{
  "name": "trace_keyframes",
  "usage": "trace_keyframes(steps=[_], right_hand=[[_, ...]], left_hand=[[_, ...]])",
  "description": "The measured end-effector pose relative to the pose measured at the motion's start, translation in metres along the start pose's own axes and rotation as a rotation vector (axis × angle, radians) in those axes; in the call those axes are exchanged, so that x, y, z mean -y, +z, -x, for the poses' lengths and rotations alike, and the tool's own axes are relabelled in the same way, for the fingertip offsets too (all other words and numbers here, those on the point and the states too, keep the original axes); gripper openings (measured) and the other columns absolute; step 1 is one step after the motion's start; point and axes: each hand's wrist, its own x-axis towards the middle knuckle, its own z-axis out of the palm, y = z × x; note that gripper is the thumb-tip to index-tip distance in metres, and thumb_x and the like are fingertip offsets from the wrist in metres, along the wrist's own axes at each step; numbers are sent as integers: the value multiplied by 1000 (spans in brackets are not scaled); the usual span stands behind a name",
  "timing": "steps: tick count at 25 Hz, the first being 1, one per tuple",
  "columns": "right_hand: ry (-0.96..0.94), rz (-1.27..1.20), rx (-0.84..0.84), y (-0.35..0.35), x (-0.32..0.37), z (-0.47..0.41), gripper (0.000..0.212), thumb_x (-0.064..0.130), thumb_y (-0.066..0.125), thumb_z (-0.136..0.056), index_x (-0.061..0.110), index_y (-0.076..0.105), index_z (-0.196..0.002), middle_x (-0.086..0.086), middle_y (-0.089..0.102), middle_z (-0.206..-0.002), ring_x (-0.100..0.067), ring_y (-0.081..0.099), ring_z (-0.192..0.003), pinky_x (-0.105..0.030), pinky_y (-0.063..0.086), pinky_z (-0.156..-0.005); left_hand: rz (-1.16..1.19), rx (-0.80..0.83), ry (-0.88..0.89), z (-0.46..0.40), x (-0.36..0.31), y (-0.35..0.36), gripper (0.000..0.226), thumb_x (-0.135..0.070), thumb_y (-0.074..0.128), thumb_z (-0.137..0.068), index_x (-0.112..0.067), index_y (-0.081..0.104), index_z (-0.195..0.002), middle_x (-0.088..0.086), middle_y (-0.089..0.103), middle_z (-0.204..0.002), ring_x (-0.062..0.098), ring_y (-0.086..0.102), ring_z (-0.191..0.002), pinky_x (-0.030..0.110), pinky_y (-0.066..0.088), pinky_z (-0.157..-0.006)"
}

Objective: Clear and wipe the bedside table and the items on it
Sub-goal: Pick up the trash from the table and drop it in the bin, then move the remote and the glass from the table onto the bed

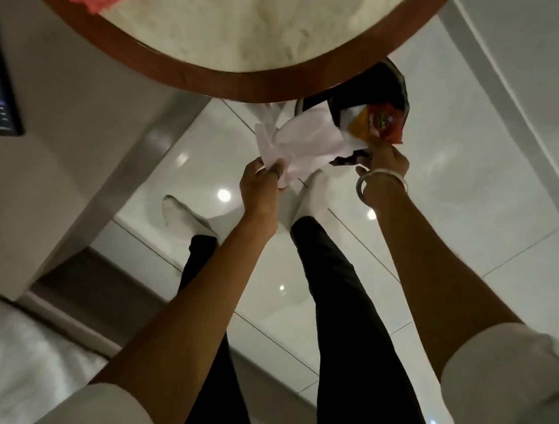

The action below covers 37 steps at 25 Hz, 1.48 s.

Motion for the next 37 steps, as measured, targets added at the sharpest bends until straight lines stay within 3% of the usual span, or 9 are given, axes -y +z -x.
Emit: trace_keyframes(steps=[3,6,9,13,17,21,28,31,37], right_hand=[[44,82,35,-12,17,-21,34,43,67,-96,17,64,-76,-2,69,-82,-26,67,-81,-45,60,-83],[21,119,67,-31,26,-29,34,47,60,-100,15,70,-100,-5,74,-103,-23,71,-83,-39,62,-73],[-5,167,115,-41,23,-28,37,47,57,-102,14,66,-117,-4,71,-109,-22,70,-86,-34,61,-68],[-54,293,118,-29,12,-9,25,42,56,-103,18,63,-106,-9,70,-112,-25,70,-92,-34,60,-69],[-212,530,206,10,-10,32,24,28,55,-103,15,68,-117,-14,73,-120,-27,68,-101,-42,59,-91],[-566,767,406,82,-39,95,27,24,61,-102,11,69,-124,-9,74,-116,-18,67,-96,-12,49,-78],[-1408,1124,565,278,-79,219,43,27,56,-99,8,61,-137,-21,53,-149,-41,44,-142,-49,39,-116],[-1506,1235,459,371,-91,258,66,42,49,-100,17,33,-159,-17,15,-171,-41,9,-159,-55,19,-128],[-1479,1430,354,499,-133,274,76,55,40,-98,26,16,-164,-25,-2,-171,-49,0,-157,-61,14,-126]], left_hand=[[-95,-45,37,-6,2,46,39,-7,74,-96,-7,61,-133,3,69,-114,24,69,-104,24,64,-78],[-179,-57,91,-9,1,90,36,-3,68,-98,-5,59,-132,0,67,-104,22,68,-100,30,63,-85],[-289,-13,79,-14,-2,122,42,-10,73,-96,-4,55,-133,11,66,-126,30,66,-116,44,60,-102],[-353,-16,41,-12,-6,118,60,-21,78,-94,-6,49,-143,19,54,-146,35,62,-128,38,57,-101],[-507,-101,259,1,-7,48,56,-29,71,-100,-7,49,-146,17,49,-151,35,57,-134,39,52,-104],[-828,-325,499,-1,-20,-63,56,-38,66,-101,-11,52,-149,13,52,-152,33,52,-137,48,40,-113],[-919,-781,869,-46,-120,-266,78,-41,68,-95,-8,39,-159,27,31,-167,47,29,-155,61,28,-123],[-940,-933,920,-90,-186,-331,83,-49,66,-98,-11,34,-164,31,22,-170,50,19,-158,61,19,-128],[-1088,-879,831,-165,-255,-410,68,-59,35,-107,-27,29,-167,27,14,-174,49,11,-161,63,14,-130]])
